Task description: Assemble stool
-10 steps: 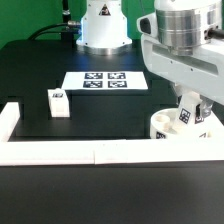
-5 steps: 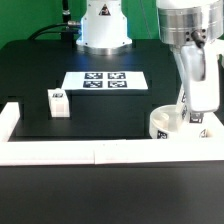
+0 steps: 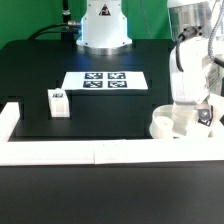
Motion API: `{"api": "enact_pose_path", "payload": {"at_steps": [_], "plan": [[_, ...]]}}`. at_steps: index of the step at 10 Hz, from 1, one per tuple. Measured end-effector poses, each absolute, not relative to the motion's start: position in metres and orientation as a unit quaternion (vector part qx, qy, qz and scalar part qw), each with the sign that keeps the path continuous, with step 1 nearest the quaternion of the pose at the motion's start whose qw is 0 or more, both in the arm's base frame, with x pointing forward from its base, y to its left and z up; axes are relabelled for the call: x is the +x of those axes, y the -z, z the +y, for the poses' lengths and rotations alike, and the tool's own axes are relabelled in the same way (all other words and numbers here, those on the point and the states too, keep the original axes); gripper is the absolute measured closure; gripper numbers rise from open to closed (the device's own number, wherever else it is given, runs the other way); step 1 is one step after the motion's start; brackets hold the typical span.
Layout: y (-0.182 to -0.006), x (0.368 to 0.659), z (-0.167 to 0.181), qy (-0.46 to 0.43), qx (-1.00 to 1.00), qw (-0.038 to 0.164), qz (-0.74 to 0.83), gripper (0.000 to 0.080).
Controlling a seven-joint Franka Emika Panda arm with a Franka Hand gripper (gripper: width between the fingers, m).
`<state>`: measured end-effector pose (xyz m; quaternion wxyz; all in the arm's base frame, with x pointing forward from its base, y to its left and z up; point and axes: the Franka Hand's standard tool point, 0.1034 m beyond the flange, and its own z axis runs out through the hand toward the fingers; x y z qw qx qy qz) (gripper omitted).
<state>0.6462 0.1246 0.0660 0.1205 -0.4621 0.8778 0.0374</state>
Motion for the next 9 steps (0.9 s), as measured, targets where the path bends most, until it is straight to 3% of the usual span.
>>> {"api": "enact_pose_path", "payload": {"at_steps": [4,6,8,9], "plan": [[-0.066,0.646,0.125,-0.033,-0.477,0.122,0.87,0.0463],[-0.072,0.645,0.126,-0.027,-0.578,0.123,0.807,0.0227],[-0.087,0.65,0.12,-0.008,-0.694,0.133,0.708,0.0154],[-0.092,0.647,0.126,-0.01,-0.722,0.124,0.68,0.0154]]}}
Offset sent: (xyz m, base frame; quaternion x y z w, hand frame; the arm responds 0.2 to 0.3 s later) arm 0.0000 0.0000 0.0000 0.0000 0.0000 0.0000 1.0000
